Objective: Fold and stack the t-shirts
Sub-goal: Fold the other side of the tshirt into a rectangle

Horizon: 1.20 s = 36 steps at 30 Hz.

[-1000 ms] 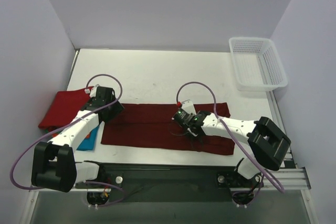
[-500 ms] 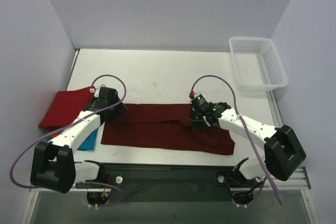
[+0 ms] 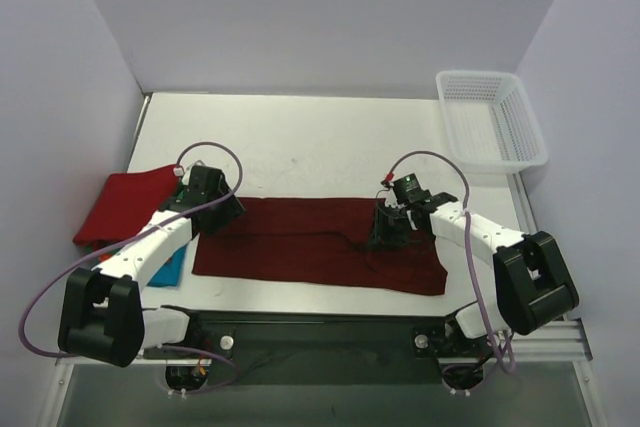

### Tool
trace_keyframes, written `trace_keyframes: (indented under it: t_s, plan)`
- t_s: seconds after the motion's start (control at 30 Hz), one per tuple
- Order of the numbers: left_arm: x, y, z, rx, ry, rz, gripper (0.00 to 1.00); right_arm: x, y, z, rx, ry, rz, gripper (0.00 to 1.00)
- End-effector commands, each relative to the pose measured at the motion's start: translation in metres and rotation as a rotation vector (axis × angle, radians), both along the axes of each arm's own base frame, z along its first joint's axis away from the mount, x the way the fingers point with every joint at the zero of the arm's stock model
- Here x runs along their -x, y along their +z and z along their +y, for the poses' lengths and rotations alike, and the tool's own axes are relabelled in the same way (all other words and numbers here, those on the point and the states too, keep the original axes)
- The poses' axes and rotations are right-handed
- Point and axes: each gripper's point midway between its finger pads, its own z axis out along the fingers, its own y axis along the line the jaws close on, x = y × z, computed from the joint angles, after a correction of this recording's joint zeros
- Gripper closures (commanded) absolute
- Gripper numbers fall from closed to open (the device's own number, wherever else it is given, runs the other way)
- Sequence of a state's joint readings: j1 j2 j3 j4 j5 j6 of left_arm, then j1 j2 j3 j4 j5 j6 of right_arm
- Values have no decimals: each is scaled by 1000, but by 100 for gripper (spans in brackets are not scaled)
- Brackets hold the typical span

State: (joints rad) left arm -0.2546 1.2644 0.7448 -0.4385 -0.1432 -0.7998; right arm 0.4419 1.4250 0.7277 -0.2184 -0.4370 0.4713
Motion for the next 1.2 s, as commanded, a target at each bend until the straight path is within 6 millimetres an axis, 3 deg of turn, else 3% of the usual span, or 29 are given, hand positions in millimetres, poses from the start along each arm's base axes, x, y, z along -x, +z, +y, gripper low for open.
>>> trace_keyframes:
  t_s: [0.0,0.1,0.17,0.2,0.27,0.43,0.6,0.77,1.17]
  plan:
    - [-11,7,-6,11,-25,-46,31,1,7,2,-43,-28,-2,73]
    - [-10,6,-6,13,-27,-43,31,0,11,-6,9,-56,-54,63]
    - [-10,7,-6,12,-28,-46,31,7,18,-5,60,-30,-112,62]
    - [-10,6,-6,12,-28,-44,31,3,21,-11,126,-45,-166,62]
    - [-11,6,-6,12,-28,-44,31,12,32,-3,187,8,-243,63]
    - [-11,7,-7,14,-31,-47,31,13,48,4,290,15,-373,72]
    - [-11,8,-7,15,-32,-46,31,19,27,16,390,99,-341,74]
    - [-11,8,-7,12,-33,-47,31,3,17,25,457,142,-350,74]
    - [-10,7,-7,11,-37,-44,31,-17,5,13,559,134,-345,68]
